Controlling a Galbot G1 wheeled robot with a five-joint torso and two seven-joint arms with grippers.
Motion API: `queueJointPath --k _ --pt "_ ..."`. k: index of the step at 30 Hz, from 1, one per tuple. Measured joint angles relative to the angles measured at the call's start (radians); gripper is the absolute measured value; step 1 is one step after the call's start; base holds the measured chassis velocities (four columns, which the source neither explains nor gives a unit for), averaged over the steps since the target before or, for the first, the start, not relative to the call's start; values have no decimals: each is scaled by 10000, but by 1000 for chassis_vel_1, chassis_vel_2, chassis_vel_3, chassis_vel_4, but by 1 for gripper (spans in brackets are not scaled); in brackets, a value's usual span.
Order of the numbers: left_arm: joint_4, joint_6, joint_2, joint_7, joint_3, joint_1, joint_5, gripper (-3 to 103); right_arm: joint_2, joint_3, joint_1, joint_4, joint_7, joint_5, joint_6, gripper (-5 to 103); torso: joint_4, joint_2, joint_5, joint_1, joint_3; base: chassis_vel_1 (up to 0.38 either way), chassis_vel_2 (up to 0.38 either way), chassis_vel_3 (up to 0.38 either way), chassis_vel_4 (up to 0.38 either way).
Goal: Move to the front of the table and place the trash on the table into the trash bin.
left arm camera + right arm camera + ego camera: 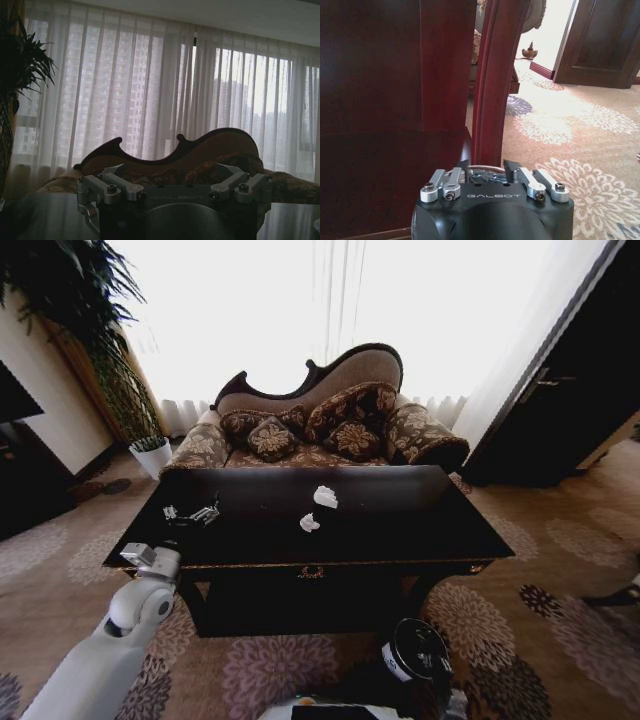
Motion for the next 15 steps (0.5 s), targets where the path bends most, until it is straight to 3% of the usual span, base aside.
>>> queueJointPath --k 8,11,15 --pt "0 0 0 0 0 0 0 100 299 -36 -588 819 -12 10 16 71 0 0 -1 -1 0 0 0 0 0" --pt "0 0 0 0 0 0 0 100 407 32 -834 1121 -109 3 106 76 0 0 3 -1 0 0 0 0 0" --pt "0 0 0 0 0 0 0 100 701 314 -1551 2232 -296 8 191 91 0 0 2 -1 0 0 0 0 0"
